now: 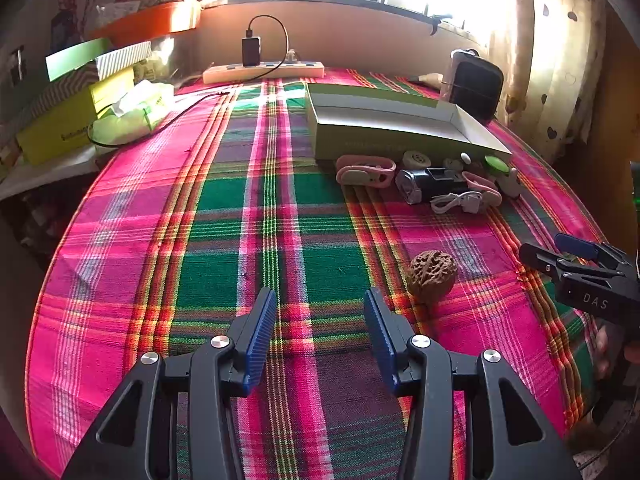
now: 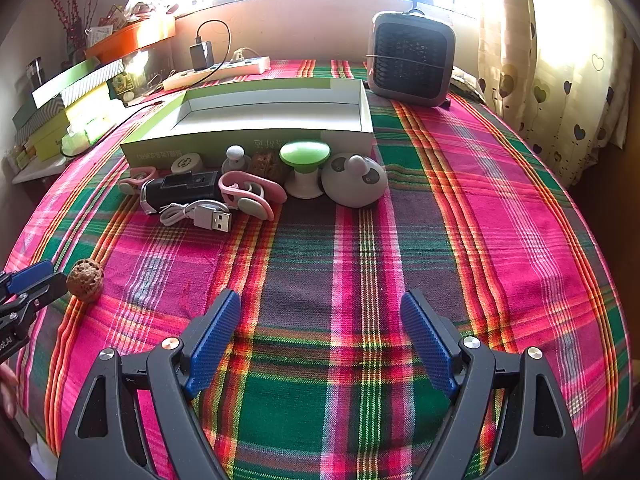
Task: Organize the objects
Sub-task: 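Grasp the walnut with the left gripper while the right gripper approaches the white USB cable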
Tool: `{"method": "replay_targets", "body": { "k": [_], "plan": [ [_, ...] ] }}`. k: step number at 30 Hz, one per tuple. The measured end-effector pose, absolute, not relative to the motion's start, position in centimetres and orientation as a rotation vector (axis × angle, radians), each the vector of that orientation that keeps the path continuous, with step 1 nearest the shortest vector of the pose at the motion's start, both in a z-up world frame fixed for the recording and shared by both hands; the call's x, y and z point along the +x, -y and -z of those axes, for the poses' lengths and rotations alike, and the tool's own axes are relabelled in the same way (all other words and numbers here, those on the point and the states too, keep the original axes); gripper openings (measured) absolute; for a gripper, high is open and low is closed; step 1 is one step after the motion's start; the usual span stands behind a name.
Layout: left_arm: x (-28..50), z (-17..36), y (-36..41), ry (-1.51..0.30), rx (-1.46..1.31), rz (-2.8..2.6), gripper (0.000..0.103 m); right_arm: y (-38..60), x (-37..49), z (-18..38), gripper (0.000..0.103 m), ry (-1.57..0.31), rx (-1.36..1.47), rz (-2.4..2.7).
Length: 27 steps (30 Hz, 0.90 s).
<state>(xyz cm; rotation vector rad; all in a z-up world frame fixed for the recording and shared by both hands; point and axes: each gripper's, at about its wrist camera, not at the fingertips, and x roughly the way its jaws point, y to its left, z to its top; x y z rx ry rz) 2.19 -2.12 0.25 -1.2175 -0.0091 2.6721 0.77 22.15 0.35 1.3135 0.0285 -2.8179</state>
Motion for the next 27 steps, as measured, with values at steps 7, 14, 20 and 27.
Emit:
{"method": "replay_targets", "body": {
  "k": [7,14,20,27],
  "plan": [
    [3.7,-0.8,0.4,-0.008,-1.122,-2.512,0.043,-22.5,1.1,-0.4,0.082,-0.03,1.291,2.777],
    [2.8,-0.9,-2.0,-0.08,-1.114,-2.479,0.043,-23.2,1.1,-0.7,0.082,0.009,1.28,2.733],
    [1.7,-0.5,-3.1,-0.112,-1.155,-2.48,0.043,-23.7,0.8,-1.5,0.082,-0.038,1.238,2.724],
    [1.2,-0.4,-2.8,-0.114,-1.165,-2.499,0.043,-24.8,-0.6,-2.9,0.082,-0.052,1.194,2.758]
  ]
}}
